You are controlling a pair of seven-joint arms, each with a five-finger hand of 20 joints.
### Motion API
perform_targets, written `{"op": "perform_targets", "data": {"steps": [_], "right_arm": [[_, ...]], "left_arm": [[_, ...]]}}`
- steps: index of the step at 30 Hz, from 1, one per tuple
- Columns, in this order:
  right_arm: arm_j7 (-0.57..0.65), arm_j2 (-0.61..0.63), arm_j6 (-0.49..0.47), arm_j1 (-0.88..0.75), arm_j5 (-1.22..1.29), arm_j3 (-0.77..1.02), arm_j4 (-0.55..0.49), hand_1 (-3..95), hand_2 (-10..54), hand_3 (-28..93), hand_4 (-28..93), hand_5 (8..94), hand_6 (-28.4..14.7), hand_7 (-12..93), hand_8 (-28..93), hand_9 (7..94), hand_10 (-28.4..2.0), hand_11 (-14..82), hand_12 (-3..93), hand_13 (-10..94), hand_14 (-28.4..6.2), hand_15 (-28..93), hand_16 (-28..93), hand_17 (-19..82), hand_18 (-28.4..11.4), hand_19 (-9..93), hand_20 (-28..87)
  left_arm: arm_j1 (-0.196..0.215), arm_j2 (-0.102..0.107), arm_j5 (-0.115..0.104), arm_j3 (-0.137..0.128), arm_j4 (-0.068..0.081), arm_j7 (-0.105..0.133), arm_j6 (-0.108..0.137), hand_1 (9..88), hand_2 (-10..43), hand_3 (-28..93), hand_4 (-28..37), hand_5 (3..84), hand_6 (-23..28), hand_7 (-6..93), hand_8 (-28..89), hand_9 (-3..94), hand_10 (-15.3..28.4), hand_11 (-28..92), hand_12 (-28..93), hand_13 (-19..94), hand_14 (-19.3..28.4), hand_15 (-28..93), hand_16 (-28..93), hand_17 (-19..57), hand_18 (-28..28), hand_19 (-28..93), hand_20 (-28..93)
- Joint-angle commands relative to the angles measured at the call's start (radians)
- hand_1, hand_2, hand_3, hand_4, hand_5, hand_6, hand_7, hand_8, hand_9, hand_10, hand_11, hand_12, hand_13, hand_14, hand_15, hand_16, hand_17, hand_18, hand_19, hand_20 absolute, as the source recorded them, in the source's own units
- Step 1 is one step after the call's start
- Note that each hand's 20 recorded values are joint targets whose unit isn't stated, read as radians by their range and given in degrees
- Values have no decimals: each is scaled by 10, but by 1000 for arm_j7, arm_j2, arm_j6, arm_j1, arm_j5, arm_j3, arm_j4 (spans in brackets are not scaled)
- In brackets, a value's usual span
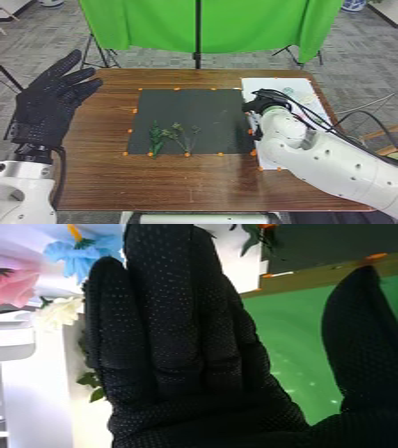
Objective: Arrange flowers
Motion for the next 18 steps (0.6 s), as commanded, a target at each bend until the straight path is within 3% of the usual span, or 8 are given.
{"op": "perform_targets", "data": {"steps": [1, 11, 12, 15, 18], "right_arm": [[34, -30, -57, 18, 11, -24, 62, 258, -16, 669, -198, 576, -102, 119, -95, 799, -195, 250, 155, 810, -143, 496, 129, 566, -180, 932, -118], [33, -32, -83, 60, 4, -112, 107, 273, -34, 669, -200, 580, -109, 115, -93, 799, -192, 260, 157, 811, -137, 503, 134, 565, -175, 932, -109], [31, -32, -84, 71, -4, -137, 113, 281, -40, 671, -202, 591, -105, 120, -94, 800, -189, 264, 158, 809, -137, 503, 136, 563, -176, 932, -106], [42, -39, -57, 73, -22, -162, 137, 323, -59, 677, -207, 625, -85, 132, -97, 812, -172, 269, 159, 813, -128, 500, 136, 561, -170, 932, -113], [42, -39, -17, 79, -54, -191, 161, 406, -74, 694, -233, 687, -49, 156, -107, 853, -143, 266, 160, 839, -103, 487, 144, 582, -150, 932, -130]], "left_arm": [[-9, -26, 14, 3, 7, -30, -14, 211, 74, 776, -283, 336, 77, 112, -83, 304, 187, 262, 110, 232, 259, 477, -89, -89, 212, 527, 80], [-30, -43, 24, 12, 13, -51, -30, 210, 75, 775, -283, 336, 77, 113, -83, 305, 188, 262, 110, 233, 259, 476, -88, -89, 211, 527, 80], [-25, -41, 22, 12, 12, -44, -30, 210, 75, 776, -283, 336, 77, 113, -83, 305, 188, 262, 110, 232, 259, 476, -88, -89, 211, 527, 80], [-39, -44, 26, 16, 15, -54, -36, 211, 75, 775, -283, 336, 77, 113, -83, 305, 188, 261, 110, 232, 259, 476, -88, -89, 211, 527, 80], [-37, -41, 24, 17, 15, -49, -32, 210, 74, 777, -283, 336, 77, 113, -83, 305, 187, 261, 110, 233, 259, 476, -87, -89, 211, 527, 80]]}}
